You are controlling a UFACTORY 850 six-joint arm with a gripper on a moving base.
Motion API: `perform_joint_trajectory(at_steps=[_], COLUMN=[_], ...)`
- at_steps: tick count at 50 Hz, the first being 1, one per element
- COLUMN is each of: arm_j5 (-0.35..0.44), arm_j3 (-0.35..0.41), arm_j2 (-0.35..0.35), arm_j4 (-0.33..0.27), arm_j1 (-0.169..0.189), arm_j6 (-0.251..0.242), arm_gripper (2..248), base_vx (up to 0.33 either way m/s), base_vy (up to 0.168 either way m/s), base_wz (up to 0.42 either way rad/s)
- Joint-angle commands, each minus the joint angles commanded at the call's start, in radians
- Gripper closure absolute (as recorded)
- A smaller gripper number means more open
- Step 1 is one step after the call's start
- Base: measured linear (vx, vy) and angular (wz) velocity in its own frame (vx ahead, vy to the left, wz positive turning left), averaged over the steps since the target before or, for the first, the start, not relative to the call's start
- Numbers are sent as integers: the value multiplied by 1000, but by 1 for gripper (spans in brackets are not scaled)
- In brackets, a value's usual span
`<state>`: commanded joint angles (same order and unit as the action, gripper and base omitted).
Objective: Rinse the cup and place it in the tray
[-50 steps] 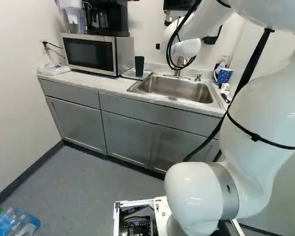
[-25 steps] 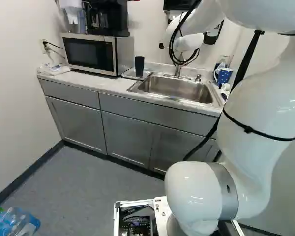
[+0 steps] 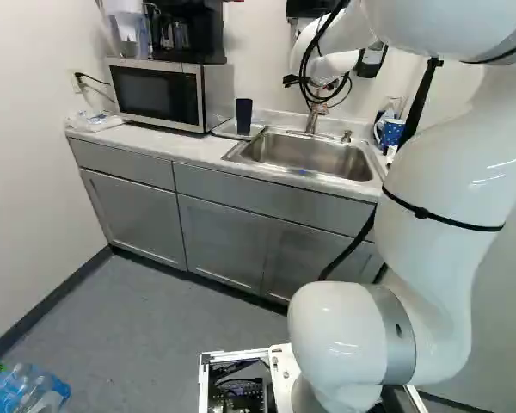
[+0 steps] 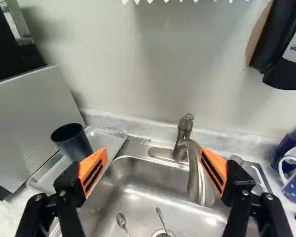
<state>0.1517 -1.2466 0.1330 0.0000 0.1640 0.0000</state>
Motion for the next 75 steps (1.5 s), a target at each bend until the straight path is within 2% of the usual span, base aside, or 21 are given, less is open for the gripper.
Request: perform_joint_trajectory(at_steps=[16,43,75], arm_j5=[-84,-84,-84], arm_j3=[-65,-182,-338], arm_j2=[60,164,297], arm_j4=[0,0,0], arm_j1=[12,25,14], arm_j6=[0,0,0], arm_gripper=[3,3,3], base_vx=[0,0,0], base_vy=[0,0,0], base_wz=[0,0,0])
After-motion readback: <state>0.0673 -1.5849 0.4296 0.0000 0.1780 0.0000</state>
